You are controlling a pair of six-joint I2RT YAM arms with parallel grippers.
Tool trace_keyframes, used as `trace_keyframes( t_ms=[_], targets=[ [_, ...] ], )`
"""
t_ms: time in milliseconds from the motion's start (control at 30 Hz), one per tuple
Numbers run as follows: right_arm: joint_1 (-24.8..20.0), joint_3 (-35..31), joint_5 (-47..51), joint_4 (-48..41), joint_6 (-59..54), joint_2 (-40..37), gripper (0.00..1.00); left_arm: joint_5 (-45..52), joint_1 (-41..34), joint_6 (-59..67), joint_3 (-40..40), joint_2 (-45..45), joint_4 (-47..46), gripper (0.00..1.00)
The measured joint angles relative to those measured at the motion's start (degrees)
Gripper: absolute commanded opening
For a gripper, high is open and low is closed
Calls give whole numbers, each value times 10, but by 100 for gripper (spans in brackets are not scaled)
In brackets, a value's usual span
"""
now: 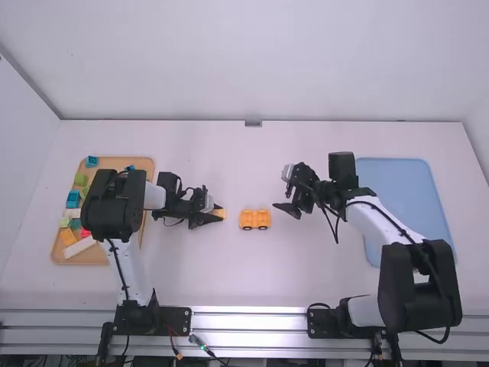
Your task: Assemble lego blocks to make yellow taxi
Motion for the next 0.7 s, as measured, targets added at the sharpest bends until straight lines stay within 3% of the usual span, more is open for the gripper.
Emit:
trace_keyframes(
  t_ms=[167, 333, 467, 700],
  targets=[
    [0, -35, -18, 100, -14, 39, 99, -2, -1, -10, 9, 0, -8, 15],
    [0, -103, -66, 259, 6, 131, 99, -4, -1, -63, 47, 0, -8, 7],
    [4, -119, -101, 352, 40, 185, 99, 12, -1, -78, 66, 0, -21, 2],
    [43, -119, -135, 382, 68, 240, 99, 28, -1, -90, 83, 0, -32, 2]
  ],
)
